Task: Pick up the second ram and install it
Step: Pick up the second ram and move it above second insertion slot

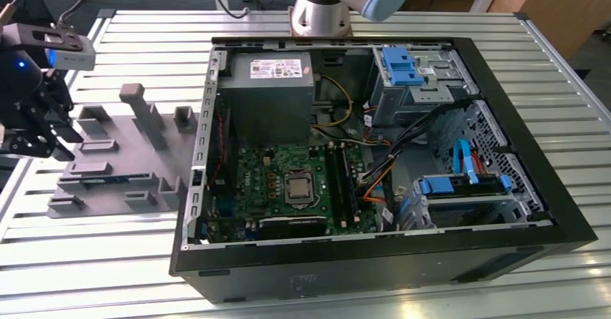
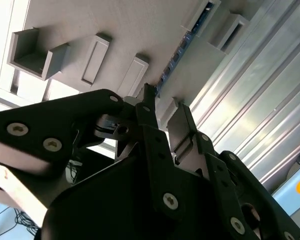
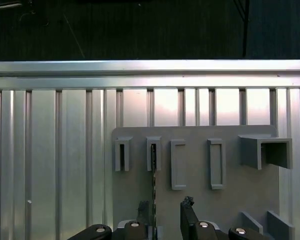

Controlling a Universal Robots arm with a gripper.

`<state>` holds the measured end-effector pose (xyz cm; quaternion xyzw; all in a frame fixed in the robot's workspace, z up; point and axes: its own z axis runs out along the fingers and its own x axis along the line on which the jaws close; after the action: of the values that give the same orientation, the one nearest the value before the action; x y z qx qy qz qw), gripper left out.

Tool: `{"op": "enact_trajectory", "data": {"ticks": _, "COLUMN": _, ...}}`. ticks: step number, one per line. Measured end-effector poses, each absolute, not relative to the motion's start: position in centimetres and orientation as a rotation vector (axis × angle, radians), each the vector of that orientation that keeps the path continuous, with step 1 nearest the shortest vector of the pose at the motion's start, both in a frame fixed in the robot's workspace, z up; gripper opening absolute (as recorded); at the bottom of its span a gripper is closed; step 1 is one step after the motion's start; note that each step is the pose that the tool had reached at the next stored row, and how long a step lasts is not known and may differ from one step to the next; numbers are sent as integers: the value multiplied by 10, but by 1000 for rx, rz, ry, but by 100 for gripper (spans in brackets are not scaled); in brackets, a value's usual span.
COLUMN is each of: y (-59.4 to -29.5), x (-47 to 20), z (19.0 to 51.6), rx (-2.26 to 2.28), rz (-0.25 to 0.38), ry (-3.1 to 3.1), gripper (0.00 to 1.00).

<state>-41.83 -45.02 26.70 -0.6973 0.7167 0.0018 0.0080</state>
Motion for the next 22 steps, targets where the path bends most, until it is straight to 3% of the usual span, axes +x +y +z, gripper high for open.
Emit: {"op": "enact_trajectory", "data": {"ticks": 22, "y": -455, "x": -417, "z": 230, "rx": -2164, "rz": 5, "ry": 2255, "gripper": 38}}
